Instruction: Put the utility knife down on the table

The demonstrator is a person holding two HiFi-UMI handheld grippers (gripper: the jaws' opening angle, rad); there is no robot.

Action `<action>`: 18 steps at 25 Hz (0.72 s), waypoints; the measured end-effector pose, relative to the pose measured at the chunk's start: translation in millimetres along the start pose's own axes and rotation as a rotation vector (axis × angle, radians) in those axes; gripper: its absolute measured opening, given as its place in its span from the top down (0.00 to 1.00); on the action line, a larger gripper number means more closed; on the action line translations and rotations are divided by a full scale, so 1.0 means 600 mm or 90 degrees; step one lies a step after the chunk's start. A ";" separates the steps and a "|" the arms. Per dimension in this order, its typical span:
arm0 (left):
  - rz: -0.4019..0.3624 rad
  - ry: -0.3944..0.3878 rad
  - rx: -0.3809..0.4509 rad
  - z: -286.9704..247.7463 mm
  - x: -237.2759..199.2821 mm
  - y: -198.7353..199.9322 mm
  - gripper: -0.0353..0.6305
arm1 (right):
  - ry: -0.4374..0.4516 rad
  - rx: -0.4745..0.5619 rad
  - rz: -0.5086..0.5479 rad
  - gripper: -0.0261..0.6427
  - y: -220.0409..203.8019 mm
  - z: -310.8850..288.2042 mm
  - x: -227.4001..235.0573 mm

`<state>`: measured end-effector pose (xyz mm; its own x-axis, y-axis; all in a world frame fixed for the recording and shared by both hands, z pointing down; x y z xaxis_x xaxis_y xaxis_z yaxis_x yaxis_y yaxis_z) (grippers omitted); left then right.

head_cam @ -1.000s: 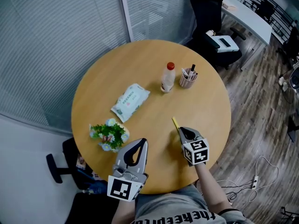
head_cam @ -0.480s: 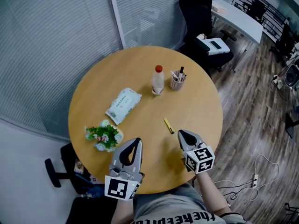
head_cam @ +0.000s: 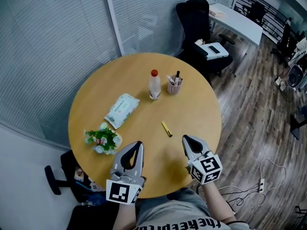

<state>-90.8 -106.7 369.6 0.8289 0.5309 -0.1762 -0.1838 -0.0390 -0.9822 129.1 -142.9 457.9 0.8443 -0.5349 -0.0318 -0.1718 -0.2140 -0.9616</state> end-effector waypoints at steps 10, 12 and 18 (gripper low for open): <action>-0.013 -0.005 0.011 0.009 0.035 0.012 0.93 | -0.024 0.067 0.025 0.96 0.050 0.072 -0.003; -0.016 -0.006 0.014 0.011 0.041 0.013 0.93 | -0.028 0.082 0.027 0.96 0.060 0.084 -0.003; -0.022 -0.009 0.023 0.014 0.058 0.021 0.93 | -0.040 0.126 0.047 0.96 0.093 0.120 -0.004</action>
<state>-68.6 -81.5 351.8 0.8272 0.5438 -0.1417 -0.1747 0.0092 -0.9846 154.2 -94.5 384.8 0.8640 -0.4904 -0.1143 -0.1355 -0.0078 -0.9907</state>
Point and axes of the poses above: the fingertips, and each gripper's own axes: z backward along the fingers, x to its right, y out of its top, the point moved 6 cm from there along z, backward along the fingers, and after that the axes turned 10 degrees about z, right-handed, at the moved point
